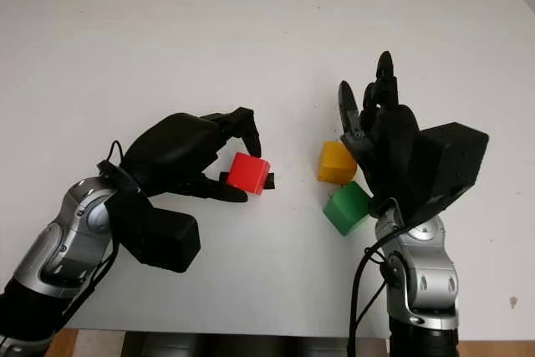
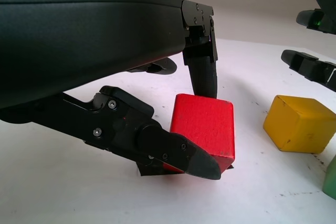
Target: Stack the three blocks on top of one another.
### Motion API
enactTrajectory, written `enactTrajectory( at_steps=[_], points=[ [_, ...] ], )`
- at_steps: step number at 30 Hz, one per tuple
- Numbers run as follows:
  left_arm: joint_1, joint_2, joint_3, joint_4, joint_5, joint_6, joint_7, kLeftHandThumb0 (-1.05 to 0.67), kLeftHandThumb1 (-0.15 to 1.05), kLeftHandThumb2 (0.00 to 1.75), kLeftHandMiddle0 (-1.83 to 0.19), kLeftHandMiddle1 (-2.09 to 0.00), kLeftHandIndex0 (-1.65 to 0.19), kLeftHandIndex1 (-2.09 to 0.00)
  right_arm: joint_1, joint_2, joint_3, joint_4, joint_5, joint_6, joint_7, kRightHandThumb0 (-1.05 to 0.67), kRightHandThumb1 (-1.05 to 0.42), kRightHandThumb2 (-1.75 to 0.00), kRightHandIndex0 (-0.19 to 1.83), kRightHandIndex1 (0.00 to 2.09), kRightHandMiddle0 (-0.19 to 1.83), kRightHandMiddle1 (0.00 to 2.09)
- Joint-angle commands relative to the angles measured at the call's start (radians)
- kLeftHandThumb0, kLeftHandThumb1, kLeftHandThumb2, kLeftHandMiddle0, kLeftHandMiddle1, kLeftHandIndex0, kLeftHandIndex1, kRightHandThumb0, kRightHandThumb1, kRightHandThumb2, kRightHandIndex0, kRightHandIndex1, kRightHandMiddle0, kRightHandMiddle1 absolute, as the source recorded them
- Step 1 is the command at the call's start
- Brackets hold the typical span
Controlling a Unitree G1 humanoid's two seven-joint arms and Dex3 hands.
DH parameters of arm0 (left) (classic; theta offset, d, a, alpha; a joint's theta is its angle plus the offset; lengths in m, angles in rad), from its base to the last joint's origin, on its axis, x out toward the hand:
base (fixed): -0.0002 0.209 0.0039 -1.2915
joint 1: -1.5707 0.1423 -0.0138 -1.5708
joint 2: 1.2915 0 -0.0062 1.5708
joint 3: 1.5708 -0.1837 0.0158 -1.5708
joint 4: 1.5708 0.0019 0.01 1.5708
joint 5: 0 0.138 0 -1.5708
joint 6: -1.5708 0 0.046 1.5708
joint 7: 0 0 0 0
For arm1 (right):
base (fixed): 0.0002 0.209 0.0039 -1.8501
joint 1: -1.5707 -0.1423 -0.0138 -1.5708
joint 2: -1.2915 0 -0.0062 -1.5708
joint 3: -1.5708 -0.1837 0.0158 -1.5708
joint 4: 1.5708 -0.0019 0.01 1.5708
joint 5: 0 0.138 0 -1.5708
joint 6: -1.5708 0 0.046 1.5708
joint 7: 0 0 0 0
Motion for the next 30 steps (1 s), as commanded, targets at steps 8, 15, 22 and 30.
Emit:
enactTrajectory(
  at_steps=[8,15,22,30],
  points=[
    [-0.003,0.004,-0.003,0.015,-0.001,-0.015,0.022,-0.41,1.05,0.15,-0.3,-0.05,-0.13,-1.99,0.014,0.011,-0.005,-0.021,0.001,-0.01,-0.006,-0.54,-1.05,-0.46,-0.19,0.0,-0.19,0.0],
    [-0.002,0.01,-0.016,0.019,0.057,-0.018,0.039,-0.49,1.05,0.16,-0.21,-0.03,0.0,-1.57,0.015,0.005,-0.007,-0.019,0.001,-0.013,0.002,-0.54,-1.05,-0.46,-0.19,0.0,-0.19,0.0],
    [-0.005,0.015,-0.024,0.012,0.085,-0.015,0.027,-0.51,1.05,0.18,-0.12,-0.04,0.1,-1.02,0.019,0.008,-0.009,-0.017,-0.001,-0.017,0.002,-0.55,-1.05,-0.46,-0.19,0.0,-0.19,0.0],
    [-0.001,0.009,-0.02,0.014,0.082,-0.014,0.029,-0.55,1.05,0.15,-0.06,-0.05,0.07,-0.65,0.018,0.012,-0.005,-0.012,-0.005,-0.025,-0.003,-0.55,-1.05,-0.46,-0.19,0.0,-0.19,0.0]
  ],
)
